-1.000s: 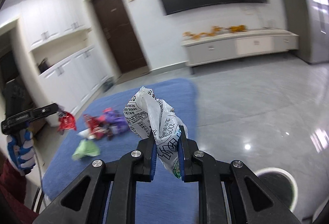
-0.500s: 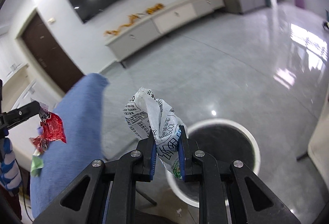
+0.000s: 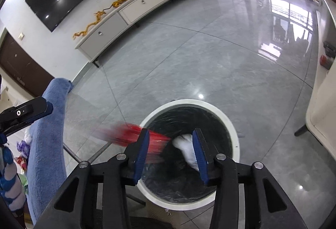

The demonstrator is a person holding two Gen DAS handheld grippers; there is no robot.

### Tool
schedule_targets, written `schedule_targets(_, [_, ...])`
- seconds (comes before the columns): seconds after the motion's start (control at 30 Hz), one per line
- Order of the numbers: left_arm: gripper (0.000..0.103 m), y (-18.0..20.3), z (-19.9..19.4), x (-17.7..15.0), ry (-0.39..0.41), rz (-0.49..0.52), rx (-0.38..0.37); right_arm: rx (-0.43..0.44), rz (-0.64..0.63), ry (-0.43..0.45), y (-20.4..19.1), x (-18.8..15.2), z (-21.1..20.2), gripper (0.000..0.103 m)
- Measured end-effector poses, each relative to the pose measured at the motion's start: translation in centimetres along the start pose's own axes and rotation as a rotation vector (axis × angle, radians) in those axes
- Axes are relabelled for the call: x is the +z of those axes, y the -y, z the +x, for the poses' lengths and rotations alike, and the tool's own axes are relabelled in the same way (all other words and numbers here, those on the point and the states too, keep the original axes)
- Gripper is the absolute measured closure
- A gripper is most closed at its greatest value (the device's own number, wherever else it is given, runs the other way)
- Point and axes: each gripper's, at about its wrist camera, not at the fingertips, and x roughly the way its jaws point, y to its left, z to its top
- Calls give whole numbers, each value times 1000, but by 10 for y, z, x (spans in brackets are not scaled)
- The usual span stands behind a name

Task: Collect trash
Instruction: 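Carry both wrappers over the bin and open both tools to drop them, then move both open tools back to the remaining trash on the rug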

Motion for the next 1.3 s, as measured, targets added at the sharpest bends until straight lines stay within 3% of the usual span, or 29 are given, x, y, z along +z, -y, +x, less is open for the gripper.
schedule_targets(0.27, [59,-11,-17,-7,27,-20,38,-7,17,19,13,4,-4,61])
schedule_targets(0.53, [59,-22,-60,-13,102,-37,93,-9,-3,97,8,15,-36,61])
schedule_targets(0.73, [59,-30,-99,-21,173,-58,146,-2,-34,160,-5,21,-69,61])
schedule_targets(0.87, [53,-35,-125,-29,222,-78,181,15,-65,195,-19,24,-87,61])
schedule_targets(1.3, [52,-65,-196,-54,342,-189,300,126,-224,254,-69,36,-121,59])
